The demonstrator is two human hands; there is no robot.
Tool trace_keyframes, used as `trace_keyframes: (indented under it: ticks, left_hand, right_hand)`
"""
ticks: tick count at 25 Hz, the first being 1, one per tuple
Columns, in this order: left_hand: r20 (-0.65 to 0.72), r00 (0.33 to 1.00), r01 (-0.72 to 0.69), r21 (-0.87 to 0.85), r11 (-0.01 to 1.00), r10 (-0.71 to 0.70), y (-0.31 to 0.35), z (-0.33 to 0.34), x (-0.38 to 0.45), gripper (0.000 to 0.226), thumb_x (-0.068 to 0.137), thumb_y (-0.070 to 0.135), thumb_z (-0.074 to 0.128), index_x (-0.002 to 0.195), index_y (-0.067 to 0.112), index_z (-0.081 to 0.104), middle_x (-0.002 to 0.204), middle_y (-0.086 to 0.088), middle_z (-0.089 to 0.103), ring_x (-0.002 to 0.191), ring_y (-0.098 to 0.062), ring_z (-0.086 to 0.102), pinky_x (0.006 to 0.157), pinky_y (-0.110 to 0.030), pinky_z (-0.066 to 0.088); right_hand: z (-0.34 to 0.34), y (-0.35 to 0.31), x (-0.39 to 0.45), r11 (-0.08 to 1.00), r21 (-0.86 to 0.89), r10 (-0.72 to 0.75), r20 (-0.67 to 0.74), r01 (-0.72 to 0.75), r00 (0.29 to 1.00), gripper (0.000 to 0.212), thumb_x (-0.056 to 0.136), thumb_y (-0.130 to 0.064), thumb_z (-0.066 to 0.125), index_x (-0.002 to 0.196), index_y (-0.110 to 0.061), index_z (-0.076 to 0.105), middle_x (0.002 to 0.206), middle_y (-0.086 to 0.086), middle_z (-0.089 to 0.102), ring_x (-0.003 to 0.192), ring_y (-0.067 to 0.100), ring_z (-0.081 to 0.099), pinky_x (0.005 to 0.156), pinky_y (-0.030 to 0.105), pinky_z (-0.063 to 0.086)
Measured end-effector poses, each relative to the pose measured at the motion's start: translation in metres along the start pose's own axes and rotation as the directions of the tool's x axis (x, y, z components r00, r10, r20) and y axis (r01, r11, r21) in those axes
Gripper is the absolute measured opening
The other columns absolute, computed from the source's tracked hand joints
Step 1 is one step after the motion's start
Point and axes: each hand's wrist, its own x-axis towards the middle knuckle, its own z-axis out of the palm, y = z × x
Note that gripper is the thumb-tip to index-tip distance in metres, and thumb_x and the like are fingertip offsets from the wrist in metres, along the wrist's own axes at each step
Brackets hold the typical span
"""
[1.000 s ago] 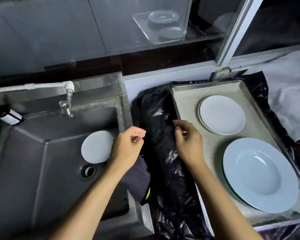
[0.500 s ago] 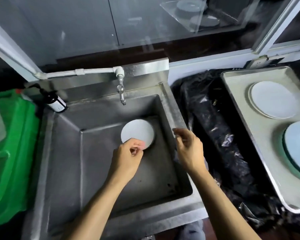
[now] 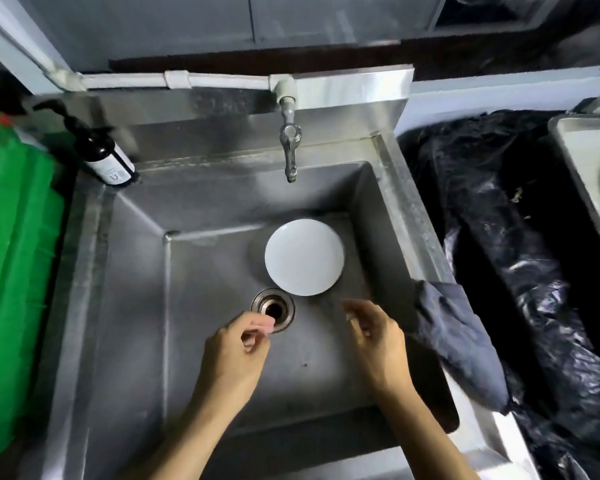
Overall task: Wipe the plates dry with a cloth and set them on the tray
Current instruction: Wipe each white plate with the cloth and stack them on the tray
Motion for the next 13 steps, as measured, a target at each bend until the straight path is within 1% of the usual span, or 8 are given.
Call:
trace_keyframes:
  ticks: [2, 4, 6, 7, 9, 10, 12, 13]
  left_hand:
    - [-0.017, 0.999, 0.03, -0.008, 1.0, -0.03, -0.024, 0.014, 0.021, 0.036, 0.087, -0.002, 0.066, 0.088, 0.033, 0.072, 0.088, 0.026, 0.073, 0.084, 0.002, 0.069, 0.076, -0.014, 0.053]
    - [-0.007, 0.996, 0.085, -0.041, 0.996, -0.085, -0.042, 0.03, 0.044, 0.037, 0.087, -0.003, 0.065, 0.088, 0.034, 0.072, 0.089, 0.024, 0.073, 0.085, -0.001, 0.07, 0.08, -0.023, 0.057]
    - [0.009, 0.99, 0.142, -0.073, 0.987, -0.142, -0.059, 0.044, 0.067, 0.037, 0.089, -0.002, 0.064, 0.086, 0.033, 0.073, 0.089, 0.021, 0.074, 0.087, -0.007, 0.071, 0.083, -0.035, 0.06]
    - [0.011, 0.987, 0.158, -0.075, 0.985, -0.158, -0.066, 0.051, 0.079, 0.037, 0.089, -0.002, 0.063, 0.085, 0.033, 0.073, 0.089, 0.021, 0.074, 0.088, -0.009, 0.071, 0.084, -0.039, 0.06]
    - [0.004, 0.985, 0.17, -0.06, 0.984, -0.17, -0.078, 0.063, 0.102, 0.037, 0.091, 0.0, 0.061, 0.086, 0.036, 0.071, 0.09, 0.022, 0.074, 0.088, -0.006, 0.071, 0.085, -0.039, 0.059]
    - [-0.003, 0.985, 0.173, -0.05, 0.984, -0.173, -0.082, 0.069, 0.113, 0.038, 0.091, 0.002, 0.06, 0.088, 0.039, 0.069, 0.09, 0.023, 0.073, 0.088, -0.001, 0.069, 0.086, -0.035, 0.059]
    - [-0.005, 0.983, 0.183, -0.028, 0.983, -0.183, -0.087, 0.081, 0.135, 0.038, 0.092, 0.004, 0.058, 0.099, 0.041, 0.065, 0.1, 0.024, 0.07, 0.093, 0.006, 0.065, 0.087, -0.023, 0.055]
    - [0.003, 0.981, 0.192, -0.03, 0.981, -0.192, -0.088, 0.086, 0.147, 0.037, 0.093, 0.006, 0.058, 0.109, 0.039, 0.064, 0.109, 0.024, 0.067, 0.096, 0.006, 0.063, 0.085, -0.016, 0.051]
  right_hand:
    - [0.018, 0.02, 0.024, 1.0, -0.016, 0.027, 0.009, -0.027, 1.0, 0.023, 0.098, -0.016, 0.061, 0.113, -0.029, 0.073, 0.103, -0.012, 0.073, 0.091, -0.001, 0.066, 0.08, 0.017, 0.051]
    - [0.032, 0.037, 0.054, 0.998, -0.009, 0.069, -0.004, -0.069, 0.998, 0.023, 0.098, -0.015, 0.061, 0.112, -0.029, 0.073, 0.102, -0.011, 0.073, 0.093, 0.006, 0.068, 0.082, 0.027, 0.054]
    - [0.046, 0.054, 0.086, 0.993, 0.018, 0.115, -0.02, -0.115, 0.993, 0.023, 0.097, -0.015, 0.061, 0.114, -0.027, 0.073, 0.098, -0.011, 0.073, 0.094, 0.01, 0.069, 0.081, 0.029, 0.053]
    - [0.052, 0.063, 0.102, 0.99, 0.033, 0.141, -0.03, -0.14, 0.99, 0.024, 0.098, -0.015, 0.06, 0.116, -0.025, 0.073, 0.097, -0.011, 0.072, 0.093, 0.01, 0.068, 0.081, 0.028, 0.053]
    - [0.067, 0.076, 0.131, 0.984, 0.055, 0.172, -0.052, -0.169, 0.984, 0.026, 0.098, -0.015, 0.059, 0.12, -0.021, 0.071, 0.097, -0.013, 0.067, 0.097, 0.011, 0.066, 0.082, 0.026, 0.051]
    - [0.075, 0.082, 0.143, 0.983, 0.071, 0.174, -0.068, -0.169, 0.982, 0.028, 0.099, -0.013, 0.058, 0.123, -0.019, 0.07, 0.097, -0.013, 0.065, 0.1, 0.012, 0.064, 0.081, 0.02, 0.049]
    - [0.088, 0.094, 0.167, 0.978, 0.125, 0.181, -0.106, -0.168, 0.978, 0.031, 0.1, -0.006, 0.056, 0.127, -0.013, 0.068, 0.102, -0.009, 0.064, 0.107, 0.013, 0.061, 0.076, 0.003, 0.042]
    - [0.093, 0.099, 0.179, 0.971, 0.158, 0.2, -0.124, -0.18, 0.972, 0.033, 0.1, -0.003, 0.054, 0.13, -0.009, 0.067, 0.111, -0.003, 0.066, 0.112, 0.015, 0.06, 0.078, 0.0, 0.039]
